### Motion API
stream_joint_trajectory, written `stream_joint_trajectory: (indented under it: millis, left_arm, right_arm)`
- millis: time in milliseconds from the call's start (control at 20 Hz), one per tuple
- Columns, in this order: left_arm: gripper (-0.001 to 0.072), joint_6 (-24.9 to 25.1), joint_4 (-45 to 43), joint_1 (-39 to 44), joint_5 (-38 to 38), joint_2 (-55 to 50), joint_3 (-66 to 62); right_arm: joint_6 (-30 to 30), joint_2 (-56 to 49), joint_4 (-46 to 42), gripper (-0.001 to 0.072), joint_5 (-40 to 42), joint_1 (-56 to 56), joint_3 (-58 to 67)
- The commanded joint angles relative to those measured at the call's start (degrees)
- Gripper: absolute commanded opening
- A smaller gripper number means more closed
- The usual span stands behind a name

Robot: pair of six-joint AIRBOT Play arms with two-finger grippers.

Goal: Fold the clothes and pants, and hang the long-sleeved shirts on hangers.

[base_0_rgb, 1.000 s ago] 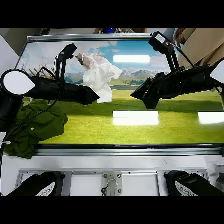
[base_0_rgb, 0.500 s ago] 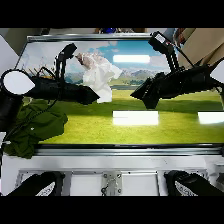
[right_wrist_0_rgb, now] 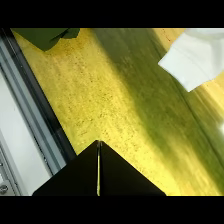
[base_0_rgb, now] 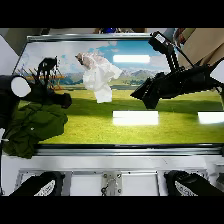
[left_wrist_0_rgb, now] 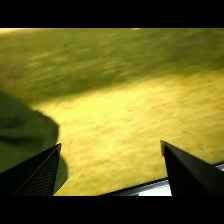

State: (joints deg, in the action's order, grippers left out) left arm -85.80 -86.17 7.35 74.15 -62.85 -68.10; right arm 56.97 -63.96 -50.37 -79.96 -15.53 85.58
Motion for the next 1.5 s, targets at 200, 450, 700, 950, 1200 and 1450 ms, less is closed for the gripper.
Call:
stream_joint_trajectory:
  millis: [200, 450, 700, 950, 1200, 1450]
  left_arm:
    - [0.0720, -5.22, -20.55, -7.37, -11.34, -10.19, 19.37]
    - [0.0652, -7.78, -20.65, -7.34, -11.10, -17.70, 20.85]
    - [0.0011, -7.54, -18.60, -6.01, -7.54, -10.38, 20.50]
    - [0.0011, -6.49, -0.94, 8.04, 1.57, 4.85, 11.54]
    - [0.0011, -9.18, 2.19, 31.61, -7.98, 6.91, -0.61]
    - [0.0011, -9.18, 2.25, 40.76, -20.33, -8.76, -14.97]
  right_arm:
    - [0.00, -0.04, 0.02, 0.0017, -0.02, -0.04, -0.02]
    - [0.00, -0.04, 0.02, 0.0017, -0.02, -0.04, -0.02]
    - [0.00, -0.04, 0.04, 0.0017, 0.00, -0.04, -0.02]
    - [-0.09, -0.04, 7.08, 0.0017, 0.15, -0.04, -0.02]
    - [6.25, 1.29, 1.64, 0.0015, 5.33, 4.24, 0.92]
    - [19.06, 4.50, -2.80, 0.0015, 14.03, 15.32, 0.92]
